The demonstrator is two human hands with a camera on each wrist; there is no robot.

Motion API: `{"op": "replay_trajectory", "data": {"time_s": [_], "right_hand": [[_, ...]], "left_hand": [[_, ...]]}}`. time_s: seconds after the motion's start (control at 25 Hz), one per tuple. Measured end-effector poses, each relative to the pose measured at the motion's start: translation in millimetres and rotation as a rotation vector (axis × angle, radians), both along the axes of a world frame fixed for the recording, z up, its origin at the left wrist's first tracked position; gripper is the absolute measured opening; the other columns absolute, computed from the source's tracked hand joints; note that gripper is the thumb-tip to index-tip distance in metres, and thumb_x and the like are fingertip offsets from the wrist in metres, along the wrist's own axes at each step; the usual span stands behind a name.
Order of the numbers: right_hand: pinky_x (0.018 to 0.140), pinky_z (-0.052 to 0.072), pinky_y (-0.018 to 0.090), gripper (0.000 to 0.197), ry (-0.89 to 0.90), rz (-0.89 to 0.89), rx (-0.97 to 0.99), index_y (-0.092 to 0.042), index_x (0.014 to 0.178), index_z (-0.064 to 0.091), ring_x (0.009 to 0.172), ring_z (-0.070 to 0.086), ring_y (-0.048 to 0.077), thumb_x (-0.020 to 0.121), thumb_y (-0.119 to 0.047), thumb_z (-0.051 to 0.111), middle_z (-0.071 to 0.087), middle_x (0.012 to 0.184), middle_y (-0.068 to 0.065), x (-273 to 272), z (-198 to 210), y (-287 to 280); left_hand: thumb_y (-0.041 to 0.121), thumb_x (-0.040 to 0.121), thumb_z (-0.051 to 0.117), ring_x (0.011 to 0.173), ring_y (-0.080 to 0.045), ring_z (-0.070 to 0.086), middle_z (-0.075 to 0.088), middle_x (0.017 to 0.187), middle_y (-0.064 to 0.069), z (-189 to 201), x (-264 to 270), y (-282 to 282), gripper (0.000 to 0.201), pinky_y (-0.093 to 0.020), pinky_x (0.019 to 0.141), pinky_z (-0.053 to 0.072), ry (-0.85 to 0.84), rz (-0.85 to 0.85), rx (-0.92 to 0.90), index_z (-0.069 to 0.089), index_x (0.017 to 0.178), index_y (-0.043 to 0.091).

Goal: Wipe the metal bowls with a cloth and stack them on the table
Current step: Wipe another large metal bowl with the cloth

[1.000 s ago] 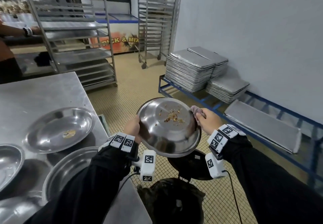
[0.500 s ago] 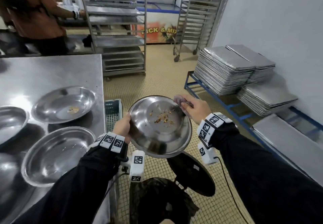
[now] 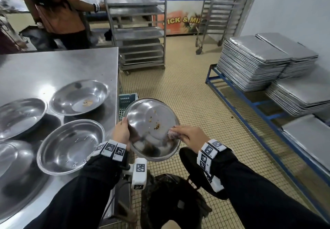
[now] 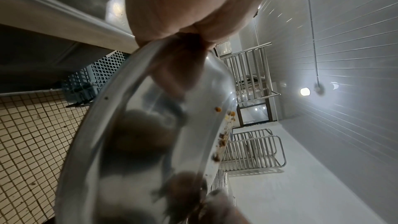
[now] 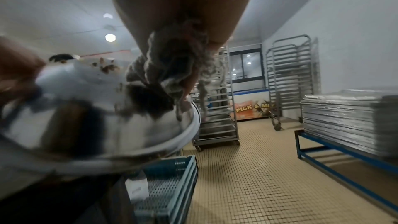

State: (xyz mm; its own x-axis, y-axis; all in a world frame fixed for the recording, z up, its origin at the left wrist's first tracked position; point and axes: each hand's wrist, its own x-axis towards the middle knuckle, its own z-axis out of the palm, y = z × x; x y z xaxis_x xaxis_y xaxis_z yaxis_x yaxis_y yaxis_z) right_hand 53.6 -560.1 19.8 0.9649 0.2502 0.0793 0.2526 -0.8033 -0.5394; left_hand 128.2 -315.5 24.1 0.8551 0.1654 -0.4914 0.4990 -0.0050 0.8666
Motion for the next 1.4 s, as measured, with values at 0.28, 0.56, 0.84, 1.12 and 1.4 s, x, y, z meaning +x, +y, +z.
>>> {"op": "replay_trajectory", "data": {"time_s": [0.28, 0.56, 0.84, 1.12, 1.4], "right_hand": [[0.062, 0.054, 0.016, 0.033, -0.105, -0.265, 0.366, -0.024, 0.125, 0.059, 0.074, 0.063, 0.004, 0.094, -0.016, 0.054, 0.07, 0.096, -0.001, 42, 53, 24], [0.112, 0.031, 0.037, 0.047, -0.038, 0.072, 0.084, -0.039, 0.135, 0.045, 0.137, 0.034, 0.018, 0.096, -0.013, 0.048, 0.038, 0.148, -0.007, 48, 27, 77], [0.068, 0.049, 0.005, 0.031, 0.17, -0.07, 0.23, -0.035, 0.123, 0.059, 0.085, 0.06, -0.006, 0.095, -0.022, 0.051, 0.067, 0.114, -0.001, -7, -18, 32], [0.084, 0.052, 0.016, 0.037, -0.15, -0.537, 0.564, -0.039, 0.133, 0.043, 0.086, 0.055, -0.011, 0.098, -0.042, 0.036, 0.065, 0.11, -0.006, -15, 8, 72], [0.115, 0.024, 0.051, 0.054, -0.32, -0.52, 0.426, -0.033, 0.148, 0.011, 0.145, 0.004, 0.011, 0.097, -0.048, 0.019, 0.008, 0.157, -0.011, 54, 45, 70]], "left_hand": [[0.042, 0.103, 0.036, 0.121, -0.04, 0.054, 0.056, 0.131, -0.021, -3, 10, 7, 0.048, -0.052, 0.104, 0.043, -0.048, 0.001, 0.019, 0.052, 0.131, 0.006], [0.036, 0.103, 0.039, 0.122, -0.043, 0.052, 0.054, 0.133, -0.026, 9, 8, 6, 0.047, -0.05, 0.101, 0.043, -0.077, -0.022, -0.011, 0.051, 0.129, -0.001], [0.043, 0.099, 0.042, 0.108, -0.037, 0.062, 0.064, 0.115, -0.019, -3, 8, 21, 0.029, -0.054, 0.098, 0.048, -0.081, 0.035, -0.137, 0.059, 0.096, 0.019], [0.029, 0.104, 0.041, 0.089, -0.028, 0.065, 0.066, 0.097, -0.01, 52, -12, -11, 0.023, -0.047, 0.092, 0.052, -0.131, -0.077, -0.294, 0.057, 0.101, 0.013], [0.034, 0.102, 0.041, 0.089, -0.021, 0.063, 0.065, 0.093, -0.005, 100, -15, -32, 0.027, -0.038, 0.086, 0.052, -0.335, -0.221, -0.175, 0.061, 0.093, 0.019]]}}
